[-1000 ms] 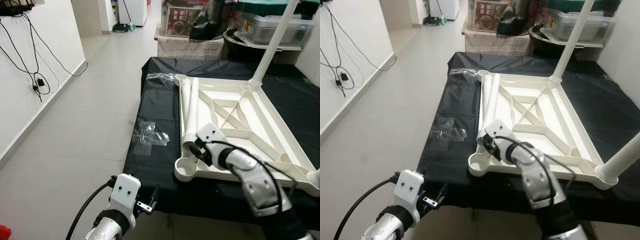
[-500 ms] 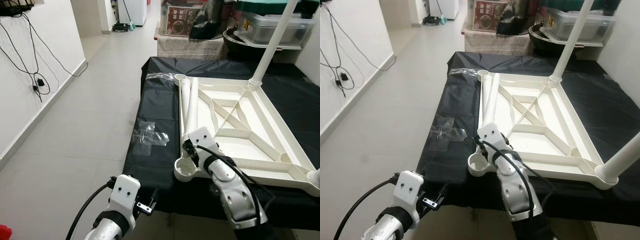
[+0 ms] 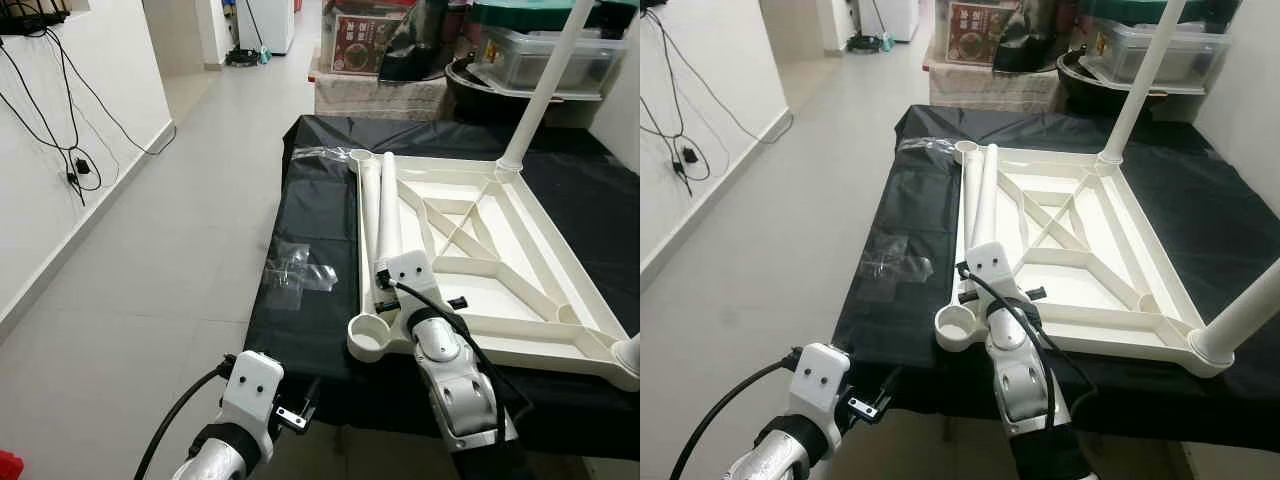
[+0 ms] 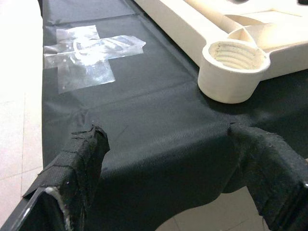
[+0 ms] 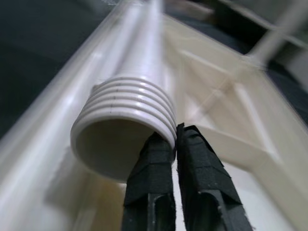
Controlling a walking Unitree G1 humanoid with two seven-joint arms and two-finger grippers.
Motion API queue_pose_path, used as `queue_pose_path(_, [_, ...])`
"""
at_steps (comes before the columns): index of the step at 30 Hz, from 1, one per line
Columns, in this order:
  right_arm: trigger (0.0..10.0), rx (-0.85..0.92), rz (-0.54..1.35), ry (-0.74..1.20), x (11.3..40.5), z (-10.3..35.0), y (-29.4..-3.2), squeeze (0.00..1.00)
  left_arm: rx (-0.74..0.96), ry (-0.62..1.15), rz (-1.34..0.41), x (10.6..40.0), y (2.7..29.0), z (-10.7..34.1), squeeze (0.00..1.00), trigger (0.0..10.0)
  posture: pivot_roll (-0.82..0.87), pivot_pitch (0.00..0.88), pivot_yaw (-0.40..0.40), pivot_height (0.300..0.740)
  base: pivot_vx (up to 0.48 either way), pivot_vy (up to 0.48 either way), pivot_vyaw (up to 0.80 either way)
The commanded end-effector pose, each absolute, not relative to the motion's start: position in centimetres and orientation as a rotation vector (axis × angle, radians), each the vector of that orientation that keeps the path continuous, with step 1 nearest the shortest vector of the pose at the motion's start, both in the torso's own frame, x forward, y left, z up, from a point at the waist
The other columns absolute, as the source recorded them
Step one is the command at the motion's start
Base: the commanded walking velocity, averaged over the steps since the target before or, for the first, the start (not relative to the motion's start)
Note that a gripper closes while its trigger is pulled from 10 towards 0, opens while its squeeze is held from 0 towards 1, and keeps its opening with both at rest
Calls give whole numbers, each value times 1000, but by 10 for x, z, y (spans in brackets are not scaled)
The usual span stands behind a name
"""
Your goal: Building children table
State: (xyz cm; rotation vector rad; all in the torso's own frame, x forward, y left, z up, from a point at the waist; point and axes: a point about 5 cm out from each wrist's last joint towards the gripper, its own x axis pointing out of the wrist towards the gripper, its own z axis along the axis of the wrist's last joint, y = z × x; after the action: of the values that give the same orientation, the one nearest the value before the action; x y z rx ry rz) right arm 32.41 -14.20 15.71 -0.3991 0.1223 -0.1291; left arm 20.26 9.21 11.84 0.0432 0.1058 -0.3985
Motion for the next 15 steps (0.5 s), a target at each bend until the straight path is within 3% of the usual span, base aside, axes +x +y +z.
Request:
queue_pose_path(1, [0, -369, -105, 156, 325, 146, -134, 0, 32, 115, -408, 200, 90, 116, 0, 10000, 44, 67, -58, 740, 0, 0, 0])
queue_pose_path(15, [0, -261, -141, 139, 330, 141, -155, 0, 31, 114, -404, 201, 91, 117, 0, 10000, 44, 77, -60, 740, 0, 0, 0])
